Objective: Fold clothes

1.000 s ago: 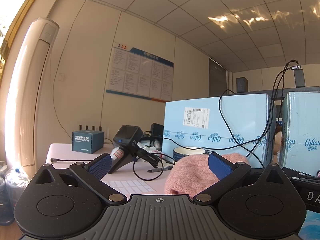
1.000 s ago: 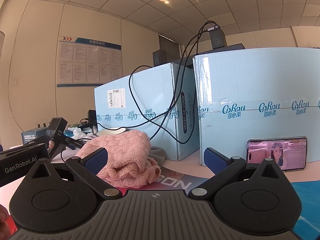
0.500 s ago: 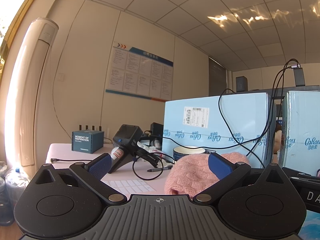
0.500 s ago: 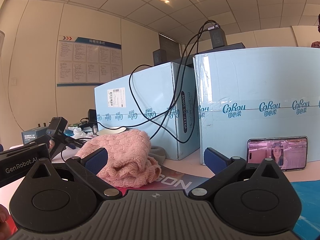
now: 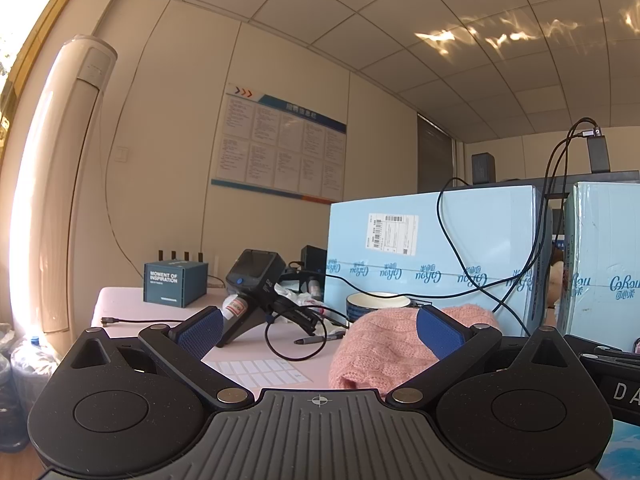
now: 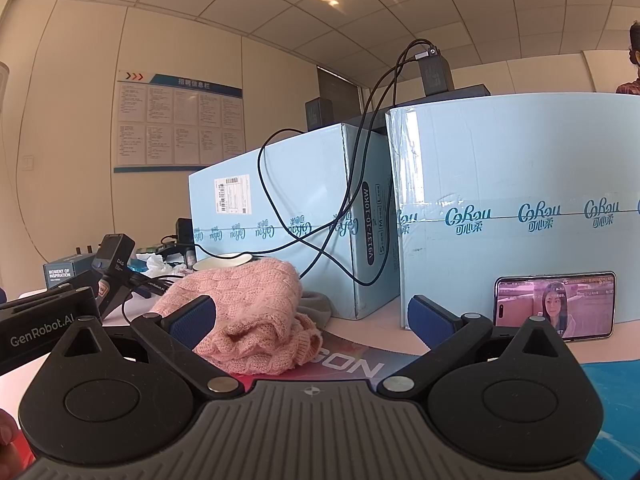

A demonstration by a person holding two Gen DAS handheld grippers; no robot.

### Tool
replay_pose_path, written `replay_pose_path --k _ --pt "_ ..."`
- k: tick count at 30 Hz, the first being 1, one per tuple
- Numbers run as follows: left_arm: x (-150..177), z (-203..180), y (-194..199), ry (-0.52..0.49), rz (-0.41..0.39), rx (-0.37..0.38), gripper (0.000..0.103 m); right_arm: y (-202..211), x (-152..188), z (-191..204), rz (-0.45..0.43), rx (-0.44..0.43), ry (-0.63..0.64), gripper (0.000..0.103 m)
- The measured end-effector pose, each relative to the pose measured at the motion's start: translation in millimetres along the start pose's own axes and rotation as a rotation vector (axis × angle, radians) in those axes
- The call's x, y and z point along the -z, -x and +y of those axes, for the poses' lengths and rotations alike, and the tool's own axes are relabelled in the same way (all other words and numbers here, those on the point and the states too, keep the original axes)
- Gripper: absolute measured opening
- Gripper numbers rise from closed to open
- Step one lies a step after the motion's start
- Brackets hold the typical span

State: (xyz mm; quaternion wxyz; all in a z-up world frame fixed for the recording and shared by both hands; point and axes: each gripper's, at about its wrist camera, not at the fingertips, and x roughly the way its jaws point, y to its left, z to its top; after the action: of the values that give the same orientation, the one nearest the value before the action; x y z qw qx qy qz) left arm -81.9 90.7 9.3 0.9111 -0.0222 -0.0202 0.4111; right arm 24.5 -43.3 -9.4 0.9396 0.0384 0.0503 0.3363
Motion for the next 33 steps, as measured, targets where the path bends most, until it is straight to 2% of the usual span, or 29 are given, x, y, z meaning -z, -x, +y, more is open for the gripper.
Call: replay_pose_path --k 33 --pt "0.2 -0.7 -2.3 0.000 -0.003 0.001 0.103 -0.3 0.1 0.6 0.004 -0.001 -0.002 0.103"
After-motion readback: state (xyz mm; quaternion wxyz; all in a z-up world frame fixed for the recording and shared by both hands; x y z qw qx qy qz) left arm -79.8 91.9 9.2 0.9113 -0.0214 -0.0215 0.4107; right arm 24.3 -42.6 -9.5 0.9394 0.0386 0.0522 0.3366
